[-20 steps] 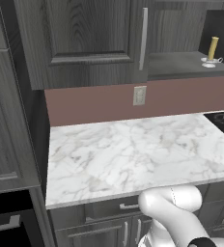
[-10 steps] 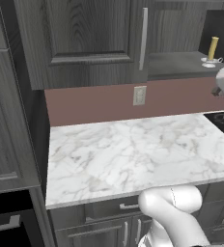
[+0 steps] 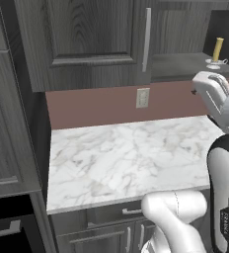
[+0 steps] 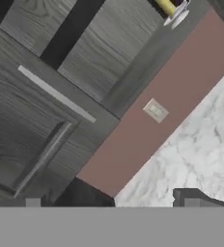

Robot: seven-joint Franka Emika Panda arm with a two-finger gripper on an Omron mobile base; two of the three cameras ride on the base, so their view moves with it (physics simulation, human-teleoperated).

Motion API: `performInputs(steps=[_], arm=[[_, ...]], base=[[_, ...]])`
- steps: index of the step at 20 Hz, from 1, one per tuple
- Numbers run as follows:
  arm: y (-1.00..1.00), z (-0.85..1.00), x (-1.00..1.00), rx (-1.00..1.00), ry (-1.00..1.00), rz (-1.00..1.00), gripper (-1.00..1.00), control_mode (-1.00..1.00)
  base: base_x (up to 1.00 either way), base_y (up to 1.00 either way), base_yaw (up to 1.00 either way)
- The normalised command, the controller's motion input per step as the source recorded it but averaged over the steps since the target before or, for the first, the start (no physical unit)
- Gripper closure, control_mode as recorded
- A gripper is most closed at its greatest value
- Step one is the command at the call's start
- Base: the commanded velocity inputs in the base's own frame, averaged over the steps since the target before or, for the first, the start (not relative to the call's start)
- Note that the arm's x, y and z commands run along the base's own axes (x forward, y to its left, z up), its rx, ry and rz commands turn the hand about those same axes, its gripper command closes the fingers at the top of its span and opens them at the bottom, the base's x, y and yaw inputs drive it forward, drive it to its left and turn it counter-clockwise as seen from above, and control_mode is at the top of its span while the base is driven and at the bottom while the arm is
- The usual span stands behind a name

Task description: Get the candle and the liquor from the cabinet and move them to the dining counter.

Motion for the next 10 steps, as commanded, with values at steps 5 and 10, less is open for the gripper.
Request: performInputs(steps=[5, 10], arm=[[0.17, 0.04, 0.40, 0.17, 0.04, -0.37, -1.00, -1.00], [0.01, 0.03, 0.35, 0.22, 0.03, -0.39, -1.00, -1.00]], base=[[0.00, 0.00, 0.00], [0.00, 0.00, 0.00]])
